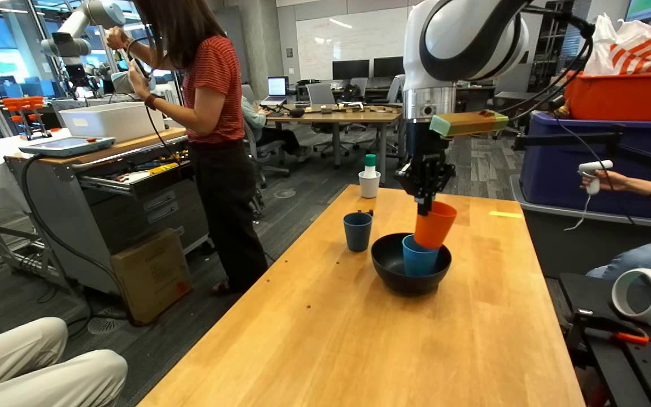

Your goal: Stack the cups in the bowl then put the fork in the dark blue cup

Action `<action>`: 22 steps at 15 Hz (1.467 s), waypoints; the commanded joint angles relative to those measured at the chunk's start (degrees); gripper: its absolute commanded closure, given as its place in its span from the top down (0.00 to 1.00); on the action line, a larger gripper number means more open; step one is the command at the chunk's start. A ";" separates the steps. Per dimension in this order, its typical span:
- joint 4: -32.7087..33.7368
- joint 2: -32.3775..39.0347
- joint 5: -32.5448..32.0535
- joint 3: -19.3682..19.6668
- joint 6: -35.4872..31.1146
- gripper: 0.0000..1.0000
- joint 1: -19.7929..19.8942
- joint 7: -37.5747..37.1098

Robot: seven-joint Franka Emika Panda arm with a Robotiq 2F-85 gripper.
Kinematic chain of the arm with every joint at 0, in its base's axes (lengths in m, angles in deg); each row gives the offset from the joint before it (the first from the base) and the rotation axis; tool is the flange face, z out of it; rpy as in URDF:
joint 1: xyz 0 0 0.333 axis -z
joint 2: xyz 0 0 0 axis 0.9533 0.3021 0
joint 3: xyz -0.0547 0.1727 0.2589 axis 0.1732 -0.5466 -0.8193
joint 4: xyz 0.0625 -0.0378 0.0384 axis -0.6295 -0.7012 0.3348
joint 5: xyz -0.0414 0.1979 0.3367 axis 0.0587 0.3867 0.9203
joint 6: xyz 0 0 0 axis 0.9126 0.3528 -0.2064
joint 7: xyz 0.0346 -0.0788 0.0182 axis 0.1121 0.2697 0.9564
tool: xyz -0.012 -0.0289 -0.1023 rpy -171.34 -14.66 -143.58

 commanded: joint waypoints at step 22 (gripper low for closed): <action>3.85 5.12 -2.02 3.86 -15.95 1.00 -1.57 -10.32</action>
